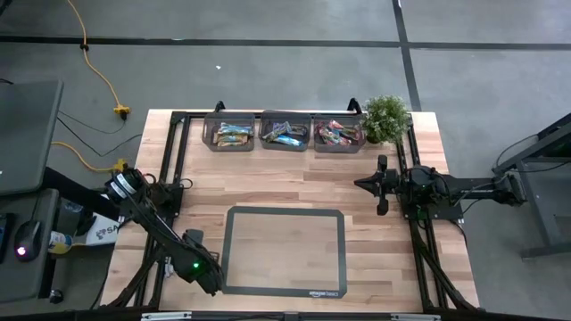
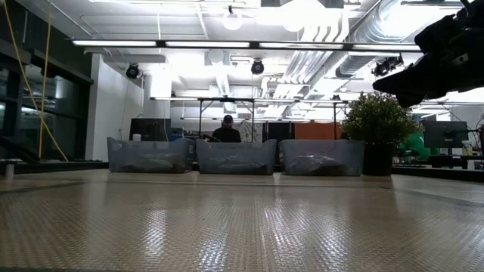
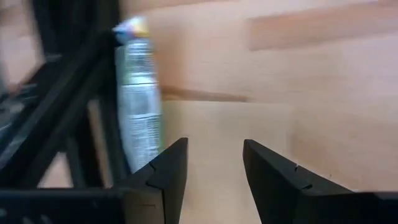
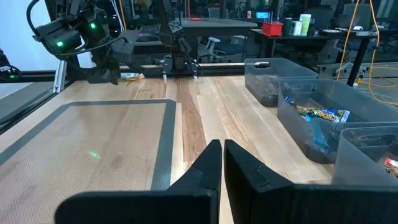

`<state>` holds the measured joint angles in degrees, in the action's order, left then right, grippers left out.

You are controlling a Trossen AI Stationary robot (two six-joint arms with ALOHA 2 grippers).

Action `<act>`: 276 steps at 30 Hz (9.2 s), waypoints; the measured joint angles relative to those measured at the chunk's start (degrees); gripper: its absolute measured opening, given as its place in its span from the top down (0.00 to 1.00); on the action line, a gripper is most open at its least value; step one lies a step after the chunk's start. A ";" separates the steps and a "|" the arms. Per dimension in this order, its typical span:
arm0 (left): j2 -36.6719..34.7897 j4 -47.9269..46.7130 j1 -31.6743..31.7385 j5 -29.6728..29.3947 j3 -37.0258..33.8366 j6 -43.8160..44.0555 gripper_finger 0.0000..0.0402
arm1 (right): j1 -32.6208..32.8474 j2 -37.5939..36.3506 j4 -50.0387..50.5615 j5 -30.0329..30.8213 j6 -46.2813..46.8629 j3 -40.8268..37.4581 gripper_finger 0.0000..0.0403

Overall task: Pick and place Granola Bars by type
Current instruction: Put the orange granola bar into the left black bin

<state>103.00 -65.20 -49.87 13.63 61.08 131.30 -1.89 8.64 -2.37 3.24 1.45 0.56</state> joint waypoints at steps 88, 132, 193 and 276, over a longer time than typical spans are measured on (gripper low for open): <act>5.73 1.35 0.04 13.06 -9.31 -2.66 0.56 | 0.00 0.02 0.00 -0.01 0.00 0.02 0.99; 6.21 0.26 1.40 8.87 -4.61 -5.06 0.82 | -0.01 0.02 0.00 0.01 0.00 0.00 0.99; -19.86 -15.34 1.49 -92.94 20.79 -20.67 0.86 | 0.00 0.02 -0.02 0.01 0.00 0.02 0.99; -56.83 33.92 1.51 -71.91 20.76 -134.55 0.86 | -0.02 0.02 -0.02 0.01 0.00 0.00 0.99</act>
<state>46.17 -31.29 -48.36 -58.28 81.84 -3.25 -1.91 8.67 -2.39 3.25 1.45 0.56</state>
